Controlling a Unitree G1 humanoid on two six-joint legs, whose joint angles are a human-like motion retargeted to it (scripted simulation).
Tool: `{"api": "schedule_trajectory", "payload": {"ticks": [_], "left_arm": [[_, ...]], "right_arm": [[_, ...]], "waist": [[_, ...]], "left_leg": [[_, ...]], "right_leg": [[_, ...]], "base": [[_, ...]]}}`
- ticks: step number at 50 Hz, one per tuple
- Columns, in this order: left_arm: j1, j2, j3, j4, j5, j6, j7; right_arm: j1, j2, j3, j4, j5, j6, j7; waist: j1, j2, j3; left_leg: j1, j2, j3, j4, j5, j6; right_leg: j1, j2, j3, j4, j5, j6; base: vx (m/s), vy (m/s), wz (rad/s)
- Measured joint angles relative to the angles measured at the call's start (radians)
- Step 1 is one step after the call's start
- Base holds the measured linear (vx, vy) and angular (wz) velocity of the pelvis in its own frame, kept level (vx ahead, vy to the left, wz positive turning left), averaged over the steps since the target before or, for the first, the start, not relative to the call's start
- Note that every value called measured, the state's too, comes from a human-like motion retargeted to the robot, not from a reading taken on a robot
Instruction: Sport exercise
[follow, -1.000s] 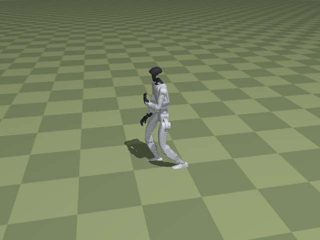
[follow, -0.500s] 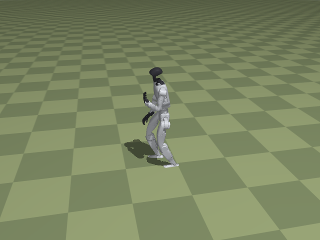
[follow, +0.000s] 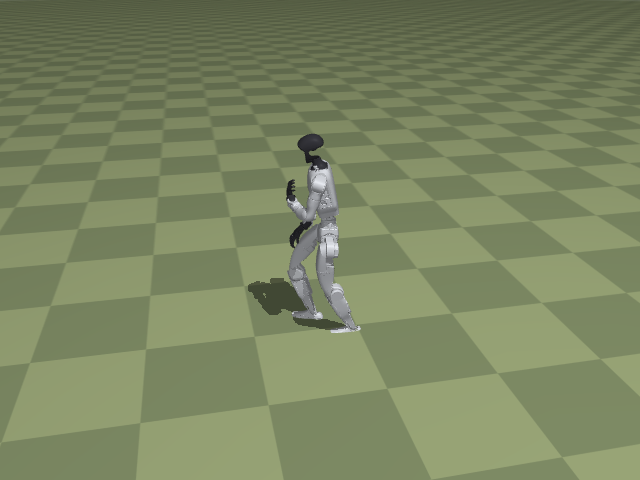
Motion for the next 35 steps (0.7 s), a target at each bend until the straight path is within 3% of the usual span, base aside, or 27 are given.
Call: {"api": "schedule_trajectory", "payload": {"ticks": [5,10,16,21,25,28,32,35], "left_arm": [[-0.017,-0.014,0.008,0.012,0.007,-0.014,0.015],[-0.021,-0.022,0.019,0.029,-0.011,-0.016,0.027],[0.014,-0.020,0.048,0.066,-0.067,-0.005,0.048],[0.068,-0.001,0.084,0.077,-0.117,0.003,0.092],[0.103,0.033,0.127,0.051,-0.133,0.010,0.136],[0.109,0.067,0.164,0.023,-0.127,0.021,0.170],[0.117,0.094,0.196,0.017,-0.091,0.026,0.219],[0.131,0.104,0.208,0.029,-0.046,0.017,0.255]], "right_arm": [[-0.012,-0.032,0.009,0.021,-0.009,-0.003,0.046],[-0.024,-0.040,0.023,0.024,-0.014,-0.009,0.095],[-0.065,-0.040,0.042,0.007,0.009,-0.028,0.136],[-0.126,-0.046,0.062,-0.021,0.035,-0.041,0.140],[-0.189,-0.063,0.080,-0.056,0.031,-0.039,0.136],[-0.241,-0.086,0.085,-0.085,0.020,-0.034,0.140],[-0.286,-0.112,0.085,-0.110,-0.019,-0.037,0.152],[-0.292,-0.124,0.087,-0.119,-0.064,-0.048,0.157]], "waist": [[-0.004,0.013,-0.022],[-0.004,0.025,-0.047],[-0.008,0.068,-0.060],[-0.002,0.114,-0.049],[0.026,0.140,-0.040],[0.055,0.138,-0.040],[0.085,0.100,-0.046],[0.093,0.063,-0.055]], "left_leg": [[-0.003,0.031,0.019,0.025,-0.031,0.003],[-0.010,0.060,0.040,0.113,-0.087,-0.001],[-0.027,0.123,-0.004,0.319,-0.118,-0.044],[-0.104,0.243,0.009,0.652,-0.036,-0.108],[-0.221,0.362,0.038,0.933,0.026,-0.101],[-0.319,0.408,0.056,0.988,-0.031,-0.054],[-0.403,0.358,0.076,0.831,-0.119,-0.013],[-0.417,0.279,0.067,0.651,-0.117,-0.015]], "right_leg": [[-0.008,0.067,-0.041,-0.213,0.049,0.040],[-0.001,0.096,-0.070,-0.261,0.084,0.040],[0.039,0.169,-0.076,-0.201,0.053,-0.019],[0.086,0.268,-0.062,-0.157,0.001,-0.077],[0.120,0.346,-0.047,-0.151,-0.031,-0.106],[0.143,0.377,-0.020,-0.174,-0.043,-0.104],[0.159,0.362,0.030,-0.183,-0.066,-0.080],[0.157,0.337,0.066,-0.176,-0.079,-0.051]], "base": [[0.17,-0.08,-0.34],[0.22,-0.13,-0.32],[0.28,-0.14,-0.41],[0.29,-0.08,-0.39],[0.28,-0.02,-0.54],[0.27,0.02,-0.72],[0.27,0.06,-0.66],[0.24,0.07,-0.45]]}}
